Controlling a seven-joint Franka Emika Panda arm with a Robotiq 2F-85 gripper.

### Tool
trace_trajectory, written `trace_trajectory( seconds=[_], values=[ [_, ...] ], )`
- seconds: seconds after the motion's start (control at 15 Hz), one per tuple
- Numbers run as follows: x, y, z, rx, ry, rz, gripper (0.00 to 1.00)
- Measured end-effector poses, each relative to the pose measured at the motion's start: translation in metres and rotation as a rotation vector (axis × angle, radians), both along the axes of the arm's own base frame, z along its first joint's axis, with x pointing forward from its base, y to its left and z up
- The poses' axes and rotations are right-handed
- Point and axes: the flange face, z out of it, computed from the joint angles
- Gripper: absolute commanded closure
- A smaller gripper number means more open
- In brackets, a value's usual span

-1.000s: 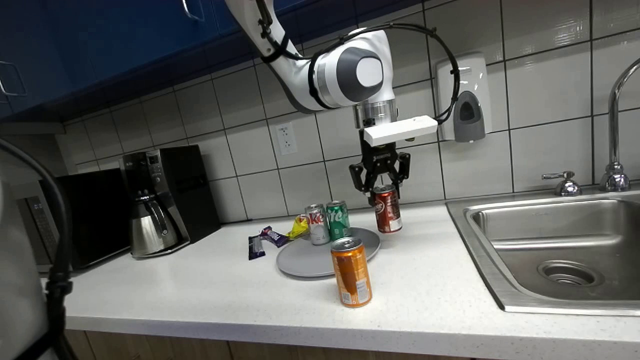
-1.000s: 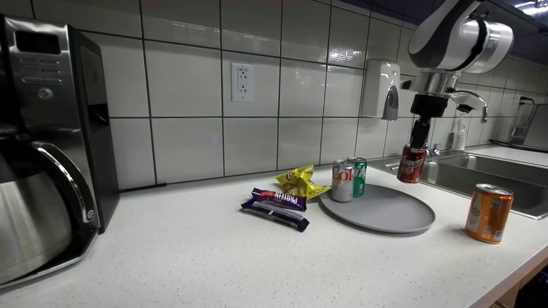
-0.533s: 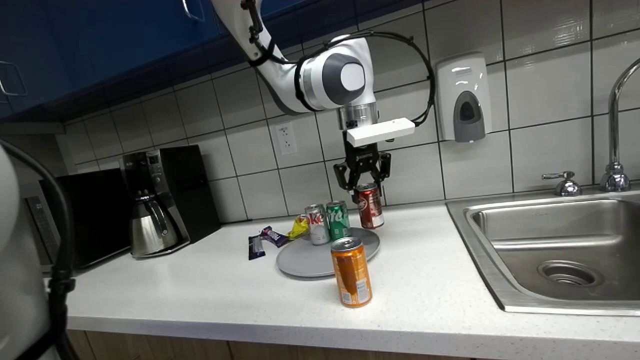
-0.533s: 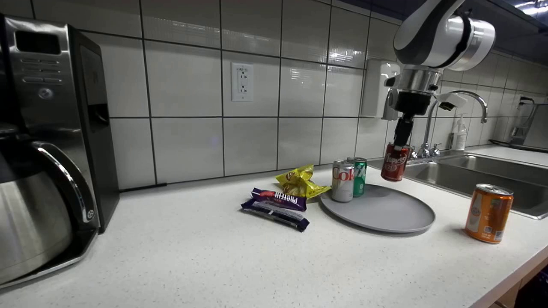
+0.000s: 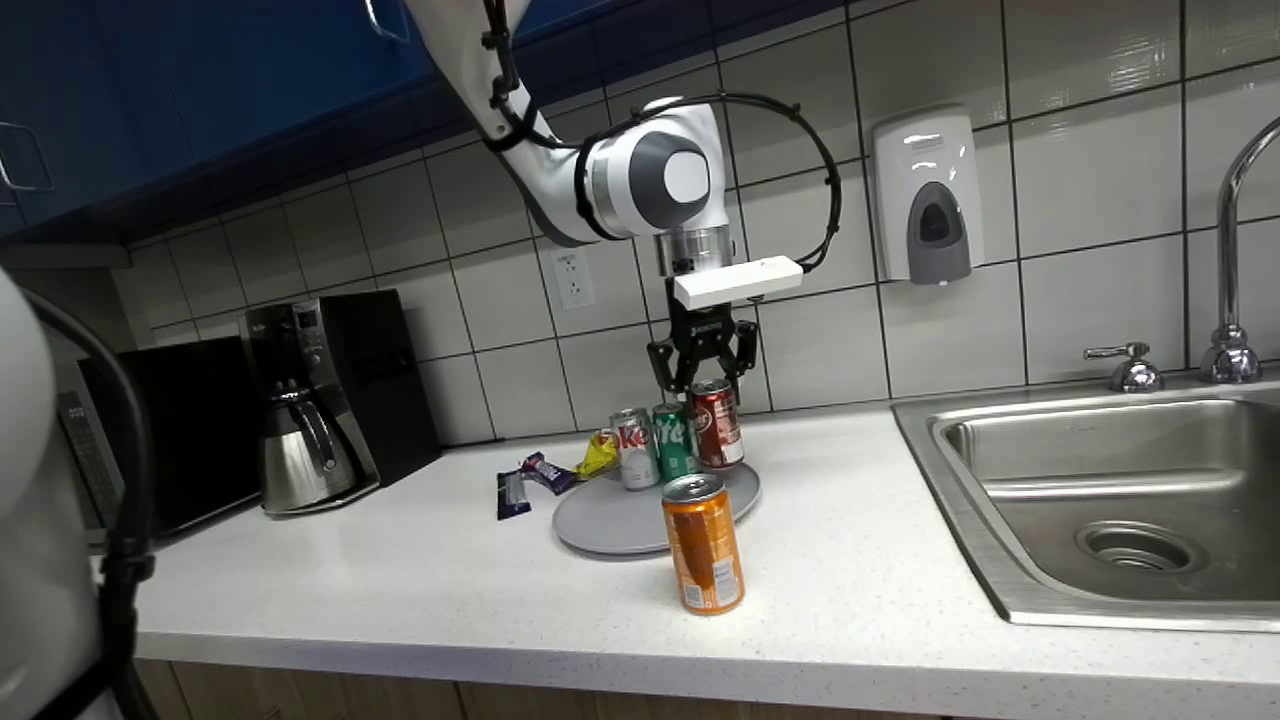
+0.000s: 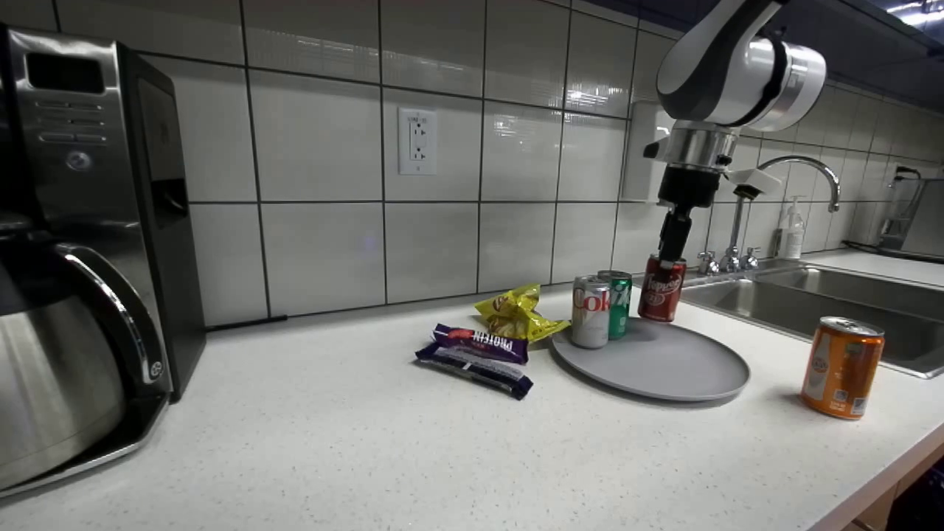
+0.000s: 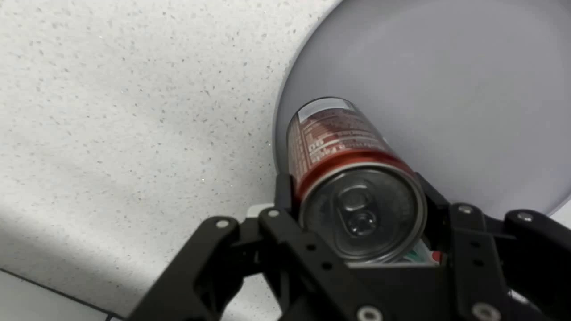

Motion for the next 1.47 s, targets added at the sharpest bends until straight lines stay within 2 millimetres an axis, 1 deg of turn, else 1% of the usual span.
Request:
trace_trajectory(
  seconds=[0.4,0.93,1.0,1.07,1.13,1.2,1.47],
  values=[
    [0.001,0.008,-0.011,-0.001,0.02,0.016,0.62],
    [0.002,0.014,-0.018,-0.002,0.035,0.025,0.62],
    [0.002,0.014,-0.02,-0.001,0.037,0.026,0.28],
    [0.002,0.015,-0.021,-0.001,0.039,0.026,0.11],
    [0.002,0.016,-0.022,0.0,0.042,0.026,0.04],
    [0.002,0.016,-0.023,0.001,0.043,0.026,0.01],
    [0.003,0.017,-0.021,0.001,0.04,0.026,0.0]
  ],
)
